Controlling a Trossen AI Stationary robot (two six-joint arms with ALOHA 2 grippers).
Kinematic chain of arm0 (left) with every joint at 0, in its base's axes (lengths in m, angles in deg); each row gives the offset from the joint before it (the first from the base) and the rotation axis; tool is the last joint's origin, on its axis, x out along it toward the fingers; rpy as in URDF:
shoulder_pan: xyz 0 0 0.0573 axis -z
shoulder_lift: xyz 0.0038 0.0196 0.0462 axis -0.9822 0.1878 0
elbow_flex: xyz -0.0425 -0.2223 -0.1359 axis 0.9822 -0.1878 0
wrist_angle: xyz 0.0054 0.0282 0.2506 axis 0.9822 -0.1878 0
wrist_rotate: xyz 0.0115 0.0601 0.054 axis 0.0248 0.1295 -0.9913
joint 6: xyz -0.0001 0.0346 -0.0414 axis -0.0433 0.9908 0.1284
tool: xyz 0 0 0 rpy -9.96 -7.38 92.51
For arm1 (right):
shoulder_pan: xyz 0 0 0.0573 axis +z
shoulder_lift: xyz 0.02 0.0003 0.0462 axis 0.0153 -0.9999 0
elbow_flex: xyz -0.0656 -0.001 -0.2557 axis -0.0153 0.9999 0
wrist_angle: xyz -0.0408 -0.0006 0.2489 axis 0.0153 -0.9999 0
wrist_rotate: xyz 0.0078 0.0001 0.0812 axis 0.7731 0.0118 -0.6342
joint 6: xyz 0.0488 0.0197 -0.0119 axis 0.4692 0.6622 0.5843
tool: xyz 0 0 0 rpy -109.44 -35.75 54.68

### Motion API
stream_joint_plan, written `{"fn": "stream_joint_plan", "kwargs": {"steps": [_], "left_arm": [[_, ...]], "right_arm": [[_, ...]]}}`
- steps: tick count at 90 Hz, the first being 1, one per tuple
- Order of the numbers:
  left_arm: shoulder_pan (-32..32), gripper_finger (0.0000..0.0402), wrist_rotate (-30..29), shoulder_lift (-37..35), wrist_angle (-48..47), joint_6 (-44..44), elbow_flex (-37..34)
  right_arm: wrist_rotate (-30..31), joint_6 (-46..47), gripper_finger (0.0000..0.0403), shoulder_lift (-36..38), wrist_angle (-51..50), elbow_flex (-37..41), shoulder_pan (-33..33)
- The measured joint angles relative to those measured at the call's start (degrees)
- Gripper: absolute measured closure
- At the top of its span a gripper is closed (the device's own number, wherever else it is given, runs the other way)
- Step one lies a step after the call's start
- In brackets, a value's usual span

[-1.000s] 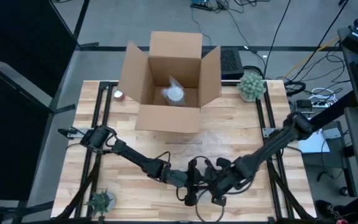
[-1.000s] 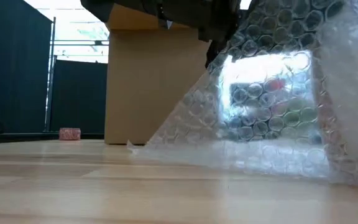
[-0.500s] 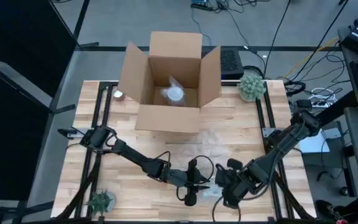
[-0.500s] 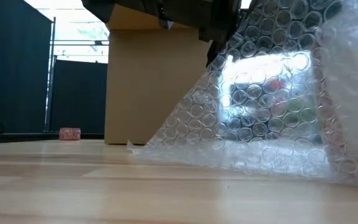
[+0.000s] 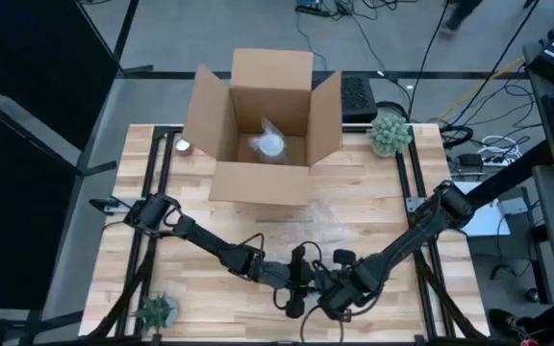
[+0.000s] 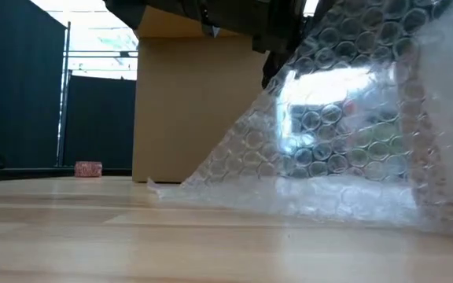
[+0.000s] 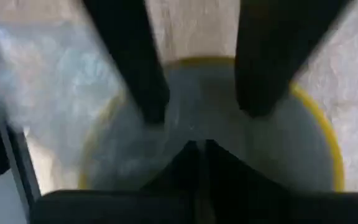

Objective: Wrap mug
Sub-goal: Wrap the orange cup with the transparent bubble wrap

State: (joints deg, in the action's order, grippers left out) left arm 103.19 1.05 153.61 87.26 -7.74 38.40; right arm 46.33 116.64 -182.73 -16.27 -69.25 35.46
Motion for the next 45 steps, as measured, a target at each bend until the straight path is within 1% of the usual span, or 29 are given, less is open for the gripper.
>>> {"fn": "stream_joint_plan", "kwargs": {"steps": [10, 24, 34, 45], "left_arm": [[0.00, 0.0295, 0.00, 0.00, 0.03, 0.03, 0.00], [0.00, 0.0295, 0.01, 0.00, -0.02, 0.06, 0.02], [0.02, 0.0295, 0.02, 0.00, -0.14, 0.09, 0.02], [0.02, 0.0295, 0.01, 0.00, -0.14, -0.04, -0.01]], "right_arm": [[0.02, 1.73, 0.0384, -1.01, 1.55, 0.00, -0.35], [-0.89, 2.95, 0.0362, -0.35, 1.42, 0.00, -0.35], [-1.38, 4.45, 0.0335, 2.03, 0.79, 0.04, -0.14], [-0.63, 5.96, 0.0299, 5.30, 0.30, 0.04, 0.49]]}}
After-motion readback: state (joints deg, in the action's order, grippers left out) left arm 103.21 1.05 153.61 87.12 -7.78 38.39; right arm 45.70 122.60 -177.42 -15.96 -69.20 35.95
